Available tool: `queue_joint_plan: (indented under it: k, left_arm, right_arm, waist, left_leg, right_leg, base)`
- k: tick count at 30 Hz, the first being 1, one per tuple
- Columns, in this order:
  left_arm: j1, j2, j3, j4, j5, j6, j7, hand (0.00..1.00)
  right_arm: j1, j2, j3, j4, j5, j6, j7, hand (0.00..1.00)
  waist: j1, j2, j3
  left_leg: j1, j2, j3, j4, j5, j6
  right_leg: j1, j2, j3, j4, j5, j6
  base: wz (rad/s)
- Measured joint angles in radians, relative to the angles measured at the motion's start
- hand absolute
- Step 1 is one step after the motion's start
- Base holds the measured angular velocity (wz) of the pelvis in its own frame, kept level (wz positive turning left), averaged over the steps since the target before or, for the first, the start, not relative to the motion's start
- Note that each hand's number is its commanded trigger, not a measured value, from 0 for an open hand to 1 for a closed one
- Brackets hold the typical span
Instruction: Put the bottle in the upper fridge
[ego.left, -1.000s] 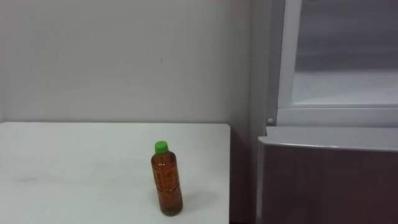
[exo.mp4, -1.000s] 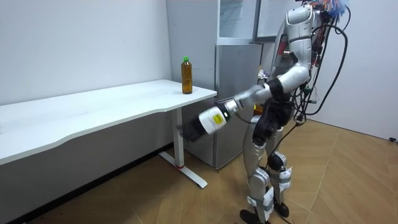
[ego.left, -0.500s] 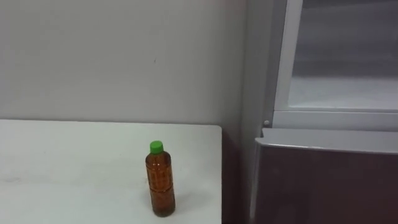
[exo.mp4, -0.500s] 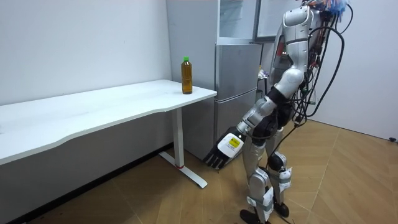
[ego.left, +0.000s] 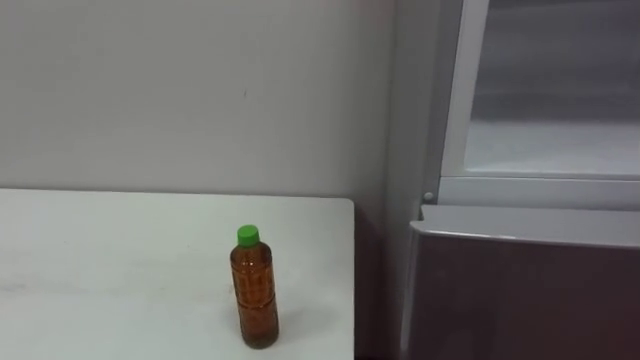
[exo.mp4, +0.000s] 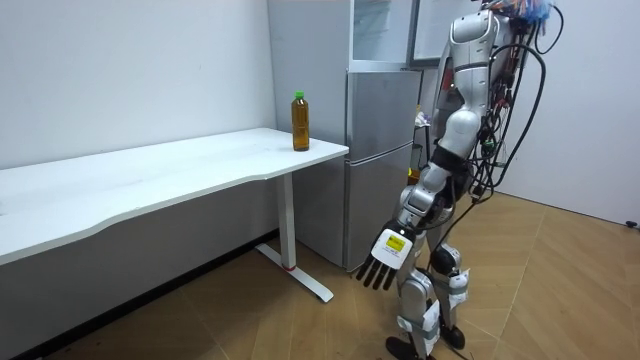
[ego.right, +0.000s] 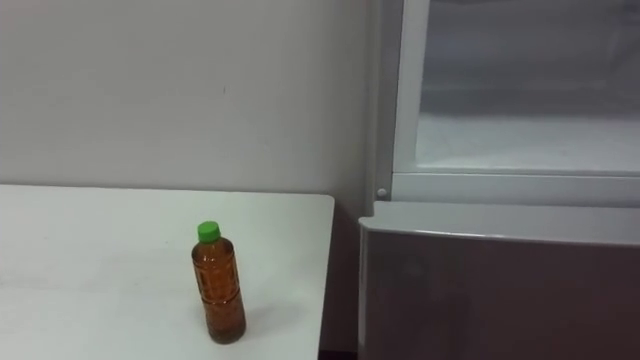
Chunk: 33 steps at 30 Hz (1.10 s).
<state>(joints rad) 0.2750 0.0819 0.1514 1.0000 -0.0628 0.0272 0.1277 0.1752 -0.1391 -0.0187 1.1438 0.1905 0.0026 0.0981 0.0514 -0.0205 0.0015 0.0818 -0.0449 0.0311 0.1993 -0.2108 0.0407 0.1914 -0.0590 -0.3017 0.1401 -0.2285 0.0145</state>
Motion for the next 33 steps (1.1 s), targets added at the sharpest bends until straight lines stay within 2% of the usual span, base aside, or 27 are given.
queue_joint_plan:
  k: [4, 12, 18, 33]
  left_arm:
    - [-0.003, 0.009, -0.016, 0.002, 0.029, 0.0, 0.0, 0.0]
    - [-0.013, 0.011, -0.017, 0.01, 0.041, 0.0, -0.001, 0.0]
    - [-0.02, 0.012, -0.018, 0.01, 0.097, 0.0, -0.001, 0.0]
    - [-0.033, 0.013, -0.018, 0.011, 0.134, -0.01, 0.0, 0.0]
  right_arm:
    - [-0.005, 0.0, 0.02, 0.001, 0.0, -0.001, 0.0, 0.0]
    - [-0.018, -0.005, 0.056, 0.002, 0.0, -0.001, 0.0, 0.0]
    - [-0.022, -0.005, 0.075, 0.001, 0.001, -0.001, -0.013, 0.0]
    - [-0.023, -0.004, 0.085, 0.001, 0.0, -0.01, -0.02, 0.0]
  waist:
    - [-0.001, -0.004, 0.0005]
    - [-0.001, -0.006, 0.0014]
    - [0.0, -0.007, 0.0016]
    - [0.0, -0.012, 0.0018]
  left_leg:
    - [0.0, 0.0, 0.001, -0.001, 0.0, 0.0]
    - [-0.001, 0.0, 0.0, -0.001, -0.001, 0.0]
    - [-0.003, -0.001, -0.001, -0.001, 0.0, 0.0]
    - [-0.004, -0.001, -0.001, -0.003, -0.001, 0.0]
  right_leg:
    - [0.0, 0.0, 0.0, -0.001, 0.0, 0.0]
    - [0.0, 0.0, -0.001, -0.001, 0.0, 0.0]
    - [0.0, 0.001, 0.0, -0.003, 0.0, 0.0]
    - [-0.002, 0.001, 0.001, -0.004, 0.0, 0.0]
  base:
    - [0.0]
    - [0.0]
    - [0.0]
    - [0.0]
